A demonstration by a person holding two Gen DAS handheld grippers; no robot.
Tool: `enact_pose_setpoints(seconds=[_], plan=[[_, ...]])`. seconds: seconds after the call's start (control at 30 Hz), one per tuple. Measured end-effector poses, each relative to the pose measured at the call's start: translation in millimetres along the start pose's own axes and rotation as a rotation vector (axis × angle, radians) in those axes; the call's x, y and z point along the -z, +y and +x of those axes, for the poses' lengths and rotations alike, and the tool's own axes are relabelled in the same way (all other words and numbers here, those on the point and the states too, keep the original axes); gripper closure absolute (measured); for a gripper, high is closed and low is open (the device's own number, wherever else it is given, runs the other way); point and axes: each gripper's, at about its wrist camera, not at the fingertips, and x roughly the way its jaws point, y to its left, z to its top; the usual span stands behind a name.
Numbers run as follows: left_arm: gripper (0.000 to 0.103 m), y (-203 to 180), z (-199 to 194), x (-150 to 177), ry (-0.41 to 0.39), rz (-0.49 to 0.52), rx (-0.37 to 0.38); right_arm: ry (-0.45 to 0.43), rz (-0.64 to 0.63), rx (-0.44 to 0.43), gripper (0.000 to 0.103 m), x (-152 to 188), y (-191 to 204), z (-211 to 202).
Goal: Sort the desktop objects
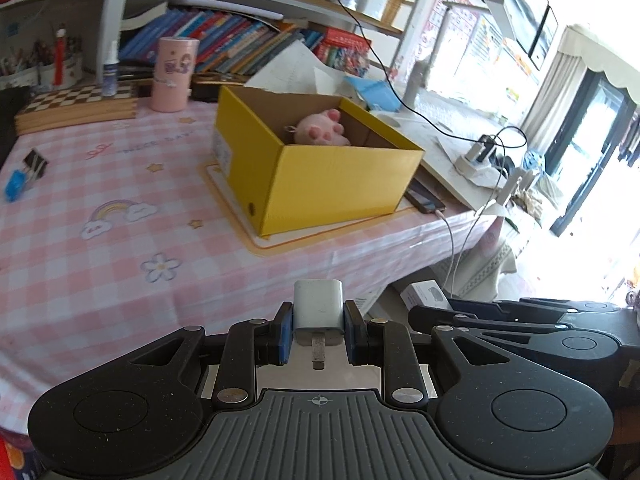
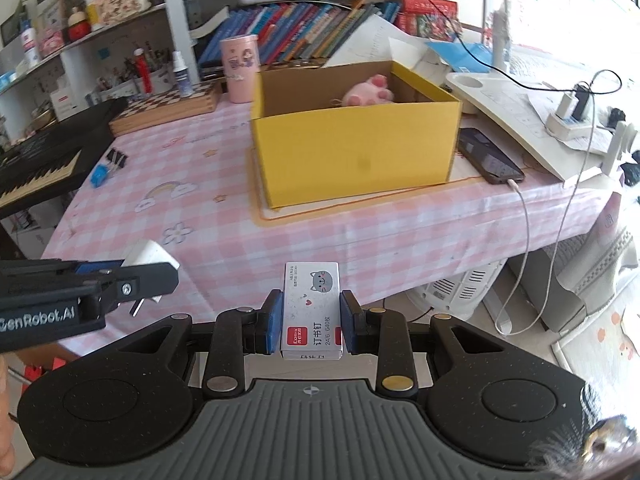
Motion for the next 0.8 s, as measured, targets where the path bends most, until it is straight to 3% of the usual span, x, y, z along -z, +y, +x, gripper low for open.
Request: enact_pose_setpoints(seconds=[0.47, 0.6, 0.8], plan=[[0.079, -48.1, 69.4, -37.7, 0.038, 0.043, -0.008, 0.04, 0.073, -0.007, 0.075, -33.9, -86.3, 39.6], [0.079, -58.3, 78.9, -56.2, -0.005, 0.048, -0.029, 0.021, 0.078, -0.02, 0.075, -47.5, -107.3, 46.3], [0.079, -67.0, 87.3, -97.0, -0.098, 0.049, -0.088, -0.087, 0.017, -0.055, 0.075, -85.9, -125.3, 49.6]])
